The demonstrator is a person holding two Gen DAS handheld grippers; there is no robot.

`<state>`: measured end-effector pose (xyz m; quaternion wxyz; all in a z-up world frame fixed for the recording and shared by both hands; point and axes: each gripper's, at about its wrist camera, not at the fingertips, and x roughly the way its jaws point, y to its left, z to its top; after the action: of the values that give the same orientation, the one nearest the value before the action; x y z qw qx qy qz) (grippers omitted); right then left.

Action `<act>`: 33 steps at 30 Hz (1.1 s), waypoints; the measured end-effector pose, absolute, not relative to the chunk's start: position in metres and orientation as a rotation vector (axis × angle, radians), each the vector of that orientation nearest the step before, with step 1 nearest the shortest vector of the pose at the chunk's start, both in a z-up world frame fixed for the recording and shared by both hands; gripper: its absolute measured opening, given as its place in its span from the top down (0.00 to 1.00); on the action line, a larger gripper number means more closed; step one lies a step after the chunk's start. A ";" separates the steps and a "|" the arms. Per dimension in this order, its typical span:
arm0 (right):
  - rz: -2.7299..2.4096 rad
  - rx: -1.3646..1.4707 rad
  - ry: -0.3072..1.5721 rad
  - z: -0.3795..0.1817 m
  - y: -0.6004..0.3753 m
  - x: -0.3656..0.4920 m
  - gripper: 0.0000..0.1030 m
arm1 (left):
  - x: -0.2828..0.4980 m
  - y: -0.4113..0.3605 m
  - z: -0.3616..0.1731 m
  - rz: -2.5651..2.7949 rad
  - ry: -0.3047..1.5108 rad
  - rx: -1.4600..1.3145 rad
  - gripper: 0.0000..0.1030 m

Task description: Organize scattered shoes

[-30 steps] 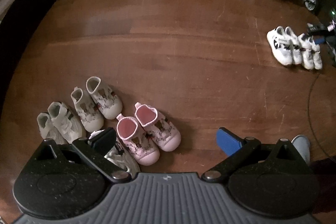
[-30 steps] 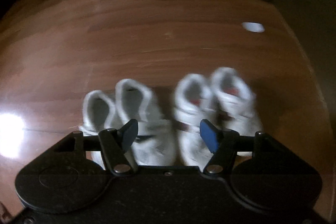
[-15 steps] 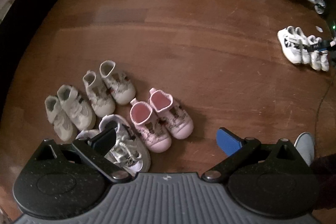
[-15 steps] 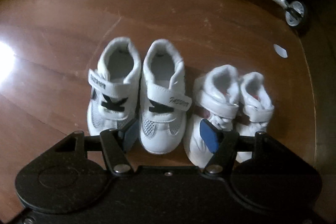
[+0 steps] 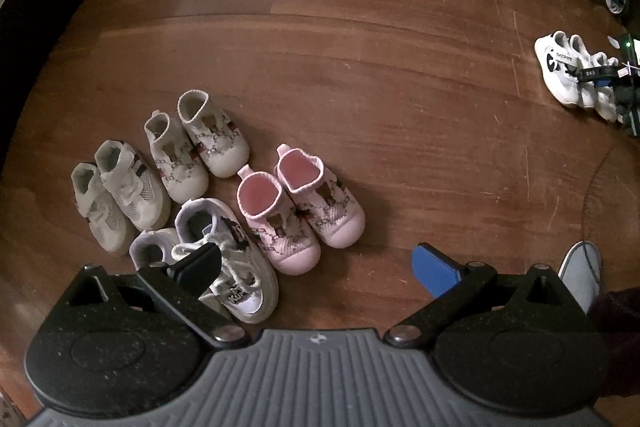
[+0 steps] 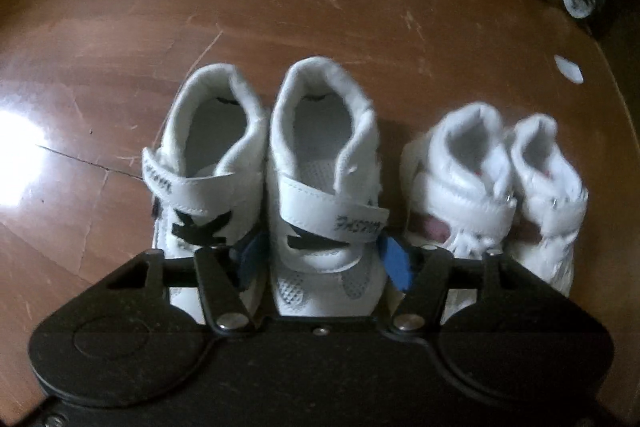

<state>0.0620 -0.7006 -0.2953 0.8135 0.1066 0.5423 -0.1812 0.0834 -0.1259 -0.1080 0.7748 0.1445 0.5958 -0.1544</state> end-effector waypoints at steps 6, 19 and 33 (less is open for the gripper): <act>-0.382 0.291 1.131 -0.289 -0.695 0.058 0.51 | 0.082 -0.129 -0.104 -0.345 1.275 0.314 0.01; -0.526 0.300 1.059 -0.235 -0.688 0.037 0.37 | 0.076 -0.127 -0.085 -0.388 1.231 0.312 0.00; -0.047 0.195 1.081 -0.157 -0.451 0.068 0.34 | 0.037 -0.093 -0.068 -0.417 1.115 0.396 0.00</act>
<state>0.0676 -0.4510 -0.1567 0.8526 0.0925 0.5138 -0.0225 0.0372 -0.0929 -0.0681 0.8095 0.1852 0.5218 -0.1952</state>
